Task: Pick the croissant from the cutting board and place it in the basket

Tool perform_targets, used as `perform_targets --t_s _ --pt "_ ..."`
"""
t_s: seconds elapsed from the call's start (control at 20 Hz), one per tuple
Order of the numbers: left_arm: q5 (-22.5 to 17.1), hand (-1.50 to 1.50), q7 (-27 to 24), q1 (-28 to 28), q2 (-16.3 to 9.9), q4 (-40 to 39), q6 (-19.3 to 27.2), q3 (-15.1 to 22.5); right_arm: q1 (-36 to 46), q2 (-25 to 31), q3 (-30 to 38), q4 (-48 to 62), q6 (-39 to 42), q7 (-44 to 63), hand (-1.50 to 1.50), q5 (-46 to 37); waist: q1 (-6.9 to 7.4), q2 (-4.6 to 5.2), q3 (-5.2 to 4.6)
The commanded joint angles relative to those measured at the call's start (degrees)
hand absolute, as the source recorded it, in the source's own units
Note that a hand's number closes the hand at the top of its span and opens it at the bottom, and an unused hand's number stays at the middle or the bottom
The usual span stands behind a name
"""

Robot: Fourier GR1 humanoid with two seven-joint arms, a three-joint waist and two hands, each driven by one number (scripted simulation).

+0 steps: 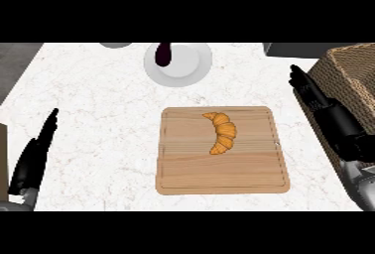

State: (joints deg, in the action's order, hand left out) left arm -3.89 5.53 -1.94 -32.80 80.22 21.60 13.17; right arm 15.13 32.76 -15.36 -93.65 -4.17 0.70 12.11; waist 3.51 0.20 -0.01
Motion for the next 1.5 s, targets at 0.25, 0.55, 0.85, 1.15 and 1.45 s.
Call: perform_targets --t_s 0.25,0.55,0.85,1.15,1.45 --pt "-8.64 0.0 0.2 -7.95 5.36 4.41 -6.99 -0.86 16.45 -14.1 4.23 9.65 14.8 -11.83 1.5 18.64 2.46 2.28 0.46" --pt "-14.24 0.0 5.98 -12.15 5.5 1.21 -11.02 -3.43 20.71 -16.33 -16.04 11.96 15.19 -28.22 -1.5 -11.44 0.4 1.11 0.07" --pt "-16.85 0.0 6.07 -10.05 2.54 0.04 -14.86 -9.19 25.02 -28.42 -17.5 13.81 7.5 -13.67 -1.5 -15.61 -3.01 -0.32 -0.02" --pt "-13.86 0.0 1.28 -9.75 5.58 -4.93 -14.11 -6.93 37.37 -19.34 -17.21 11.51 15.8 8.01 -1.5 -19.6 -4.24 -0.81 -0.22" --pt "-14.31 0.0 3.1 -9.74 6.0 -2.54 -13.02 -7.31 51.85 -9.23 -11.74 15.74 23.56 21.98 -1.5 -24.65 -3.55 -1.08 -0.18"
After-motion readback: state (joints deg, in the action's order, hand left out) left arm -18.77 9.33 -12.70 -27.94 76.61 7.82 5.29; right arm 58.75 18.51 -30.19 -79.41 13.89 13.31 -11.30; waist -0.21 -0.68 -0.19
